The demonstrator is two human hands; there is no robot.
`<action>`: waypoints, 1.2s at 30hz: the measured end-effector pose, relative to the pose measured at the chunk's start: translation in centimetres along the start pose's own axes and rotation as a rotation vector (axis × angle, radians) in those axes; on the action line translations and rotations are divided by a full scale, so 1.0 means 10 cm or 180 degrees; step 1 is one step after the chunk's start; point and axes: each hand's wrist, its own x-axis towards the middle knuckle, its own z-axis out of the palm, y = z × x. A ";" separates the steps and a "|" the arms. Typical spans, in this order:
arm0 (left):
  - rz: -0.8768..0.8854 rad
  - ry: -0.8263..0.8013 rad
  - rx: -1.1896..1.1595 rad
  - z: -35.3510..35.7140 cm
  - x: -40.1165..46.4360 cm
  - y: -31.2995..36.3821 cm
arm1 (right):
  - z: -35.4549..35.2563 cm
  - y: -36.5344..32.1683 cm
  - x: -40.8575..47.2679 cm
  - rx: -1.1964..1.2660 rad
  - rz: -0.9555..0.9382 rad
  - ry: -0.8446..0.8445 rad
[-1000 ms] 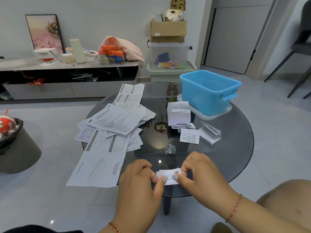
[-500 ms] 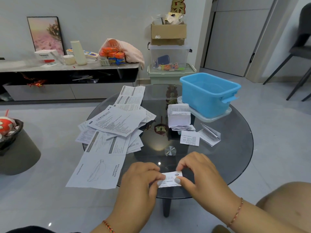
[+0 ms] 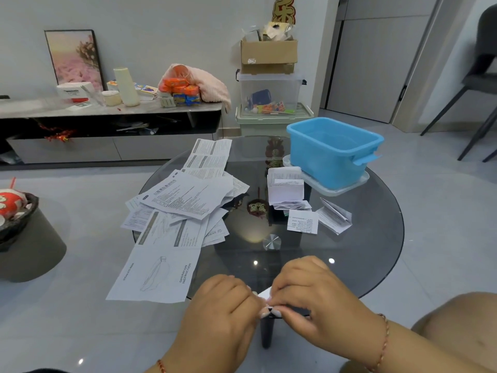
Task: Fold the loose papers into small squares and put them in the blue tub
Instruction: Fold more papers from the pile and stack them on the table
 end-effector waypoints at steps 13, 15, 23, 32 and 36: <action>-0.1510 0.0012 -0.0444 -0.18 0.31 0.11 | -0.23 0.12 0.16 0.0270 0.0292 0.0686; -0.1676 -0.0074 -0.0499 -0.17 0.32 0.13 | -0.24 0.16 0.15 0.0199 0.0335 0.0731; -0.2637 0.0001 -0.1298 -0.17 0.44 0.17 | -0.32 0.19 0.10 0.1152 0.1359 0.0465; -0.2803 0.0047 -0.1799 -0.16 0.50 0.22 | -0.29 0.37 0.13 0.1415 0.2648 0.1546; -0.2703 -0.0053 -0.1718 -0.15 0.49 0.22 | -0.31 0.53 0.07 0.0983 0.3014 0.1513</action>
